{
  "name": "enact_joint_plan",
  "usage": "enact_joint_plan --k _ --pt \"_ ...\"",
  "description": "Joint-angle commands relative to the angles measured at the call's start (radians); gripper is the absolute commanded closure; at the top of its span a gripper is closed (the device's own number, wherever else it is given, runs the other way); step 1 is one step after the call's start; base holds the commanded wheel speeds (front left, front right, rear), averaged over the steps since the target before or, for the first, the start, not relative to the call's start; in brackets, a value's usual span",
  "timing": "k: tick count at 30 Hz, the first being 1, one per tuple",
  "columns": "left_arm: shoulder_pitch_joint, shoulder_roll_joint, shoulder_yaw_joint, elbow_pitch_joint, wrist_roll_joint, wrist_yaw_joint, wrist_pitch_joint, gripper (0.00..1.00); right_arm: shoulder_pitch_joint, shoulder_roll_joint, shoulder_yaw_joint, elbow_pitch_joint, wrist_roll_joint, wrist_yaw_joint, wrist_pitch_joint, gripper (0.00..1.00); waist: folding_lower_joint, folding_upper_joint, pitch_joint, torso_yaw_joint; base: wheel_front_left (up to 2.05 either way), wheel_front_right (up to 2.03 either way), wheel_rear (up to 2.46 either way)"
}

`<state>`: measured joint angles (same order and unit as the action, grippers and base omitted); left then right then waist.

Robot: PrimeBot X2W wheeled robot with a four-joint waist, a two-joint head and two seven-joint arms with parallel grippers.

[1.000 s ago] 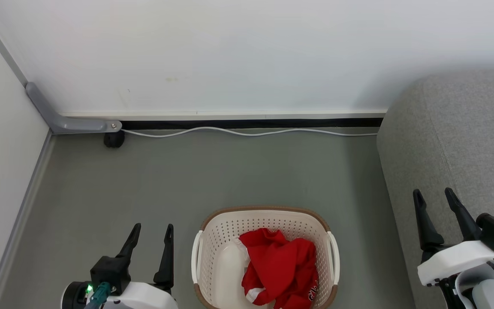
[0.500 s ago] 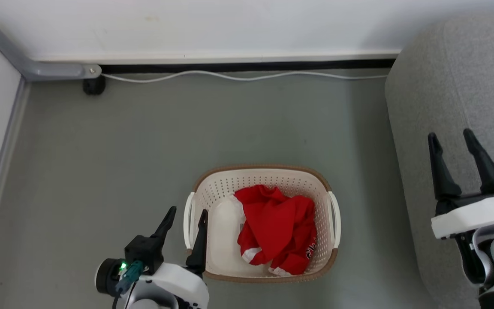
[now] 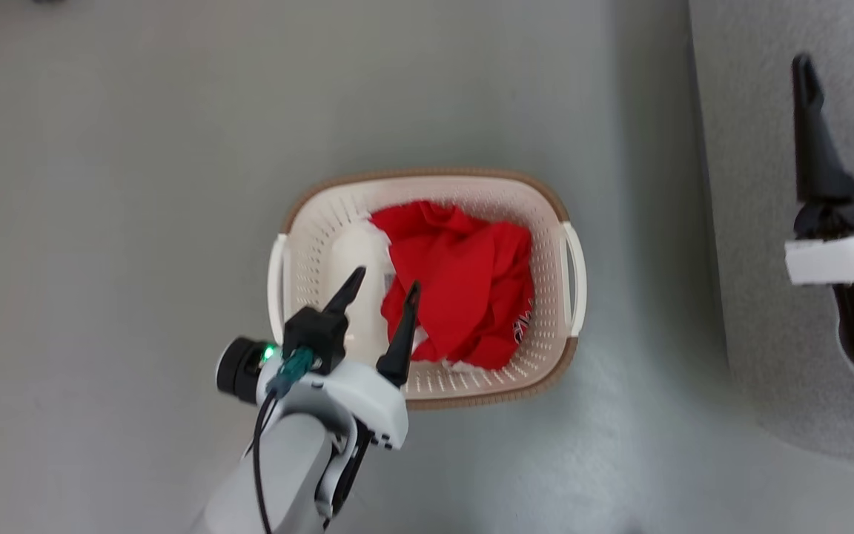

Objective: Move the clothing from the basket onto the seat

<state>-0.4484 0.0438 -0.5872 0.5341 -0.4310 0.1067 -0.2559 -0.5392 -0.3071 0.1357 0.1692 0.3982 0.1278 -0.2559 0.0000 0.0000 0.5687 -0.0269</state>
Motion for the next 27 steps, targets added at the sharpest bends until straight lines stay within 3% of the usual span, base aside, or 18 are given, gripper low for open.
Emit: enact_joint_plan --k 1,8,27 --pt "-0.043 0.006 0.003 0.005 -0.008 0.004 -0.006 0.00 -0.016 -0.015 0.016 -0.039 0.009 0.003 -0.006 0.00 0.0000 0.0000 0.096 -0.037 0.00 0.00 0.00" --pt "-0.204 0.006 -0.104 0.143 -0.041 -0.001 -0.006 0.00 -0.109 -0.001 0.045 -0.086 0.021 0.003 -0.006 0.00 0.0000 0.0000 0.215 -0.094 0.00 0.00 0.00" --pt "-0.533 0.006 -0.252 0.551 -0.171 -0.043 0.000 0.00 -0.216 0.098 0.080 -0.131 0.061 0.003 -0.006 0.00 0.0000 0.0000 0.424 -0.245 0.00 0.00 0.00"
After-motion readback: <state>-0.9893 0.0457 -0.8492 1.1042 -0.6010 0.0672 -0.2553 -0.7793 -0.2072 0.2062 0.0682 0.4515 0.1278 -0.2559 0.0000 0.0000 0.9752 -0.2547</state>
